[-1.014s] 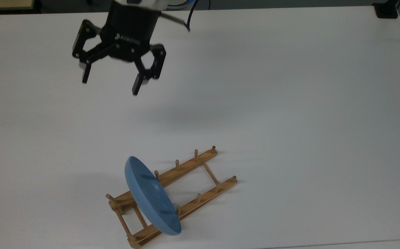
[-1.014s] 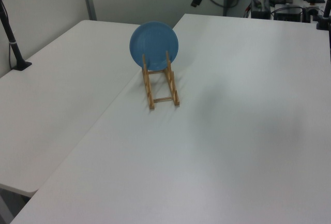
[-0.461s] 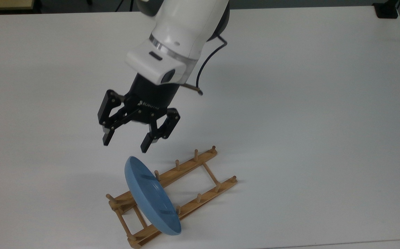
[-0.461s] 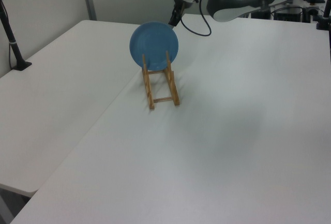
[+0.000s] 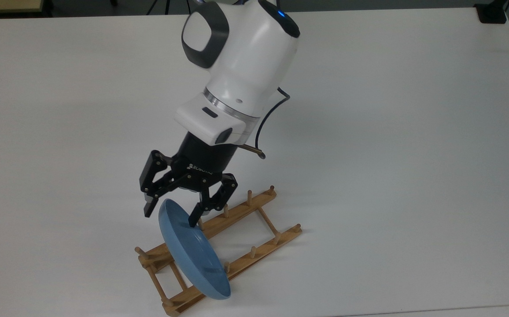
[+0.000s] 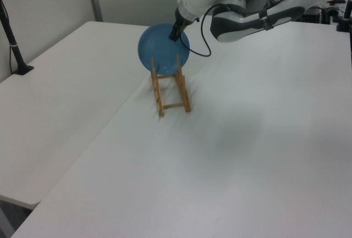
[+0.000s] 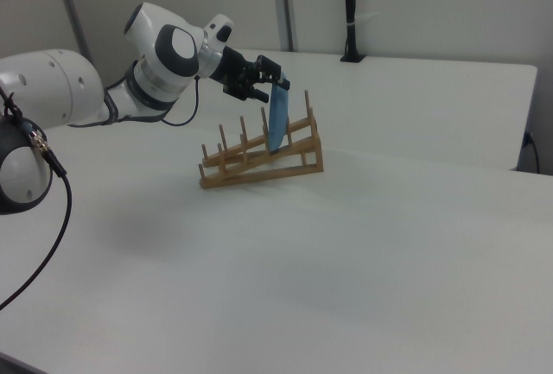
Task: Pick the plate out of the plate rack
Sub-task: 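Lower the open gripper onto the rim of the blue plate, then close the gripper on the blue plate's rim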
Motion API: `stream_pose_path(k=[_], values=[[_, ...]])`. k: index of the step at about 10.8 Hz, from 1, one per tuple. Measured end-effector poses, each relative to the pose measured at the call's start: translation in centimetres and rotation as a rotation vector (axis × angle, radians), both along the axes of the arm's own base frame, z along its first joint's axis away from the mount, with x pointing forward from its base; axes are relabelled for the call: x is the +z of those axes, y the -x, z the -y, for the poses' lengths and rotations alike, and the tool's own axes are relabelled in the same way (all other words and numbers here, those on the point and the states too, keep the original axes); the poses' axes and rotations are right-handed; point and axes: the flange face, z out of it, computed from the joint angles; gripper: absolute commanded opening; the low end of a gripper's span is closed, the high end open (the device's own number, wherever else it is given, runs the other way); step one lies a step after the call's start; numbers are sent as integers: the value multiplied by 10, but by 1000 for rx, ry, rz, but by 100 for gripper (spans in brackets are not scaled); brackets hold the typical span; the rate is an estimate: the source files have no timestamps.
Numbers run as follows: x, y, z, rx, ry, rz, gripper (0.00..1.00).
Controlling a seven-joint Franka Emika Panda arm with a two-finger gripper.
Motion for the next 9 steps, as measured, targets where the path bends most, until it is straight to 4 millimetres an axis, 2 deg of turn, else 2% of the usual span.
stream_pose_path(k=[1,4,5,7,9], values=[[-1,-1,-3,0,-1,4,52],[6,-2,-1,-3,1,22,42],[7,-2,1,-5,8,24,36],[9,-3,8,-6,49,27,16],[9,-3,9,-4,63,28,3]])
